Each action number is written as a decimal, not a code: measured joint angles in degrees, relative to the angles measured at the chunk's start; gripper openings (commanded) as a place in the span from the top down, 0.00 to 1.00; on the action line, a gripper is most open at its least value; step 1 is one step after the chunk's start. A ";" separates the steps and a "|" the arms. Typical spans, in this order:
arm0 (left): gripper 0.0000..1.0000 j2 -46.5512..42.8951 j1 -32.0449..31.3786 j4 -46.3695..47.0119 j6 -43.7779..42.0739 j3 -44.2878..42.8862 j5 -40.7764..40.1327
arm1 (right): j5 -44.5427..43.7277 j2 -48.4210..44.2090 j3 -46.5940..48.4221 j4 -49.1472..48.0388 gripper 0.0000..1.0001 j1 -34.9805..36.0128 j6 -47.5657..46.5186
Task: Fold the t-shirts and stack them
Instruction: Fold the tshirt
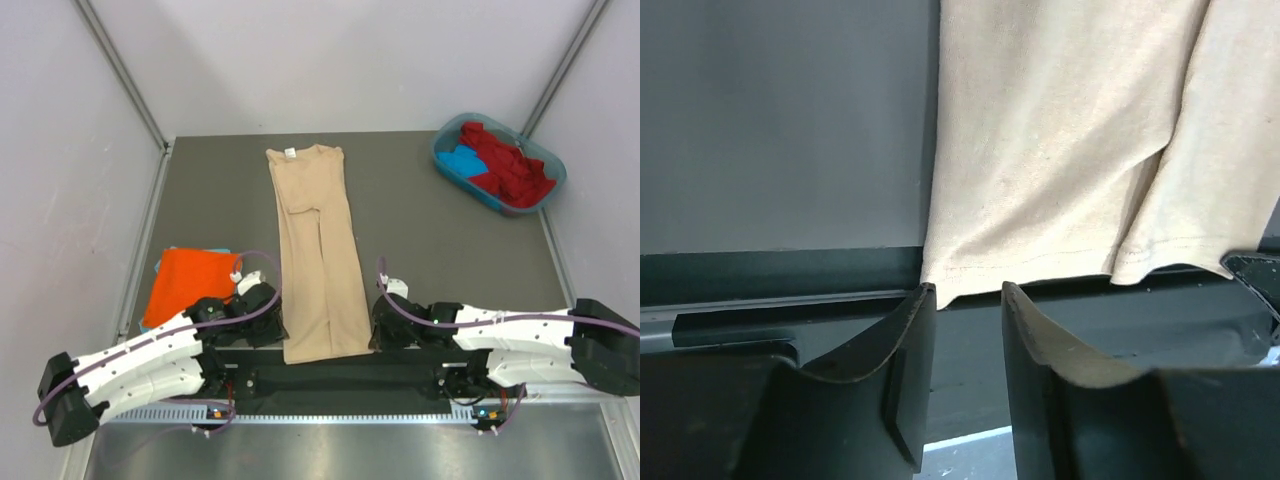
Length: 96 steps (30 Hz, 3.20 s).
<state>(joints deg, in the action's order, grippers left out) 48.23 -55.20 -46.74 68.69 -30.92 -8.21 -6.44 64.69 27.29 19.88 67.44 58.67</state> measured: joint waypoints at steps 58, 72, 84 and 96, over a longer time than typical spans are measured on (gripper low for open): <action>1.00 -8.04 0.15 11.26 6.67 11.19 7.63 | -4.46 -2.71 3.21 5.79 1.00 1.73 1.70; 1.00 14.93 28.26 14.53 -8.74 -5.33 15.98 | 2.45 11.13 21.70 6.75 1.00 -19.47 -19.98; 1.00 42.42 43.15 16.26 -20.63 -32.89 19.63 | 8.00 38.47 51.69 9.49 1.00 -31.04 -35.74; 1.00 61.64 48.15 15.41 -23.26 -51.49 25.42 | 12.09 55.84 75.87 16.15 1.00 -37.00 -42.25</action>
<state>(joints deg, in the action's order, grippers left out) 109.86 -7.05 -31.33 45.43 -82.41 17.21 5.65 120.53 103.15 36.03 30.44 16.43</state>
